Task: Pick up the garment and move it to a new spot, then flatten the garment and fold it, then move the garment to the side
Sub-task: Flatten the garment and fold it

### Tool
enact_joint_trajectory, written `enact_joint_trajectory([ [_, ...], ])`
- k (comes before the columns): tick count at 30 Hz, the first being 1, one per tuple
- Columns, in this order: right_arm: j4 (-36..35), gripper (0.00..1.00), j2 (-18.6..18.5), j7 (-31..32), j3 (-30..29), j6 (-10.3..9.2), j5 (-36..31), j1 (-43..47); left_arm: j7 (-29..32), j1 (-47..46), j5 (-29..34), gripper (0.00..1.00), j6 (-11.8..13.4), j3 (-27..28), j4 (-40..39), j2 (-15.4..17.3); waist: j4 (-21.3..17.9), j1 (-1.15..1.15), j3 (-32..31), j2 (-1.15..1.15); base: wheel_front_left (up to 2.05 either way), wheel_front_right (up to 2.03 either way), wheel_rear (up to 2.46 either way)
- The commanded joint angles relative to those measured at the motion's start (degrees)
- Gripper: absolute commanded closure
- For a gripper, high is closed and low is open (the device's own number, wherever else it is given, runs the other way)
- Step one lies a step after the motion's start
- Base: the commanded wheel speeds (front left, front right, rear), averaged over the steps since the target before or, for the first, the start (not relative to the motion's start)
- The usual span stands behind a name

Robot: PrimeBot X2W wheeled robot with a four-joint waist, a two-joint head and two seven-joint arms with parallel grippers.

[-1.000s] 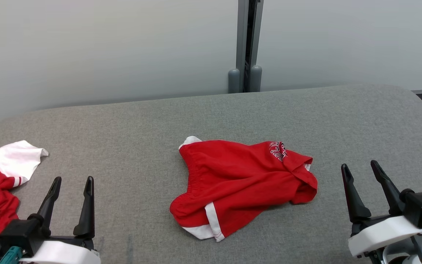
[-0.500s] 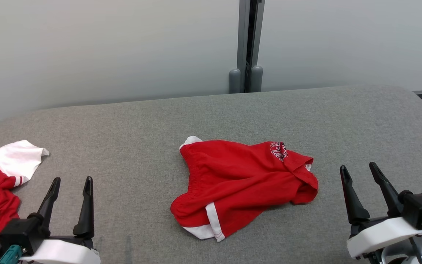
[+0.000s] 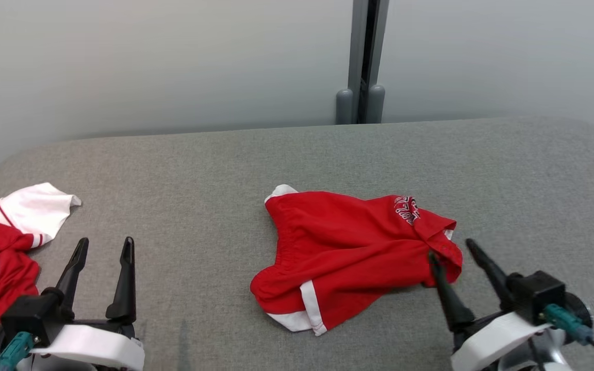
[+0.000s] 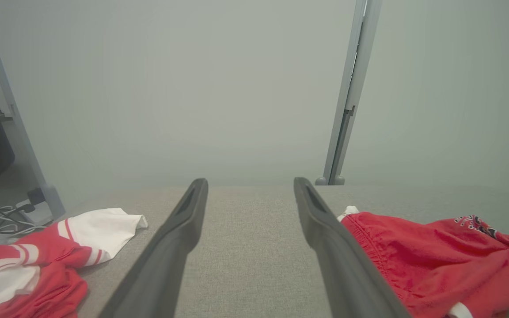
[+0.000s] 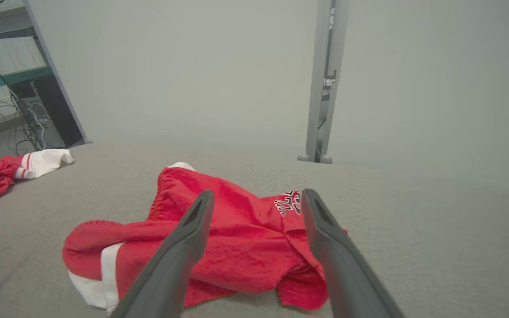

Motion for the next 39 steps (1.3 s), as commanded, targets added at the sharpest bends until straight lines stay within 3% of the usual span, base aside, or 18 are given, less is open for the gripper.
enact_joint_trajectory([
  [1,0.64,0.0,-0.85,0.87,2.18,0.01,0.5,-0.62,-0.28,-1.38,0.05,0.0,-0.13,-0.06,0.26,-0.15,1.11,0.0,0.9,0.0,0.0,0.0,0.0],
  [4,1.77,0.0,-2.32,3.04,8.08,0.01,1.64,-1.29,-0.2,-2.57,-0.18,0.0,-0.64,-0.45,0.86,-0.56,2.56,0.0,1.98,0.0,0.0,0.0,0.0],
  [5,3.02,0.0,-3.83,5.38,13.88,0.01,3.07,-1.9,-0.36,-3.9,-0.07,0.0,-1.07,-1.13,1.73,-1.1,3.92,0.0,2.99,0.0,0.0,0.0,0.0],
  [11,8.09,0.0,-6.59,7.88,23.9,0.01,5.38,-6.43,-1.32,-7.13,0.32,0.0,-2.29,-2.13,3.9,-2.42,6.52,0.0,6.03,0.0,0.0,0.0,0.0],
  [13,13.89,0.0,-7.1,6.91,26.72,0.01,4.26,-10.51,-2.01,-9.01,0.57,0.0,-2.88,-2.28,4.9,-3.34,7.65,0.0,8.33,0.0,0.0,0.0,0.0],
  [19,20.57,0.0,-6.04,5.14,28.72,0.0,4.23,-13.98,-2.79,-10.41,0.65,0.0,-3.47,-2.27,6.33,-4.11,8.1,0.0,9.98,0.0,0.0,0.0,0.0],
  [20,21.62,0.16,-5.87,4.92,29.02,0.0,4.37,-14.29,-2.87,-10.53,0.6,0.0,-3.58,-2.25,6.62,-4.24,8.08,0.0,10.15,0.0,0.0,0.0,0.0],
  [21,23.26,0.73,-5.52,4.44,29.54,0.0,4.91,-14.98,-3.01,-11.0,0.66,0.0,-3.73,-2.09,6.99,-4.38,8.03,0.0,10.51,0.0,0.0,0.0,0.0],
  [22,23.82,1.0,-5.31,4.12,29.45,0.0,5.74,-15.54,-3.26,-11.34,0.74,0.0,-3.82,-1.98,7.35,-4.63,7.87,0.0,10.77,0.0,0.0,0.0,0.0],
  [27,21.09,1.0,-6.54,4.69,28.48,-0.01,8.1,-16.4,-3.57,-11.42,1.06,0.0,-4.18,-1.58,8.03,-4.94,6.95,0.0,11.08,0.0,0.0,0.0,0.0],
  [33,12.19,1.0,-8.62,7.85,24.94,0.0,13.24,-14.79,-3.72,-11.41,1.2,0.0,-4.42,-0.94,8.41,-4.91,5.12,0.0,10.83,0.0,0.0,0.0,0.0],
  [39,-2.34,1.0,-8.18,12.92,15.44,0.01,26.95,-11.05,-3.77,-11.55,1.39,0.0,-4.44,-0.34,8.21,-4.68,3.25,0.0,10.92,0.0,0.0,0.0,0.0],
])
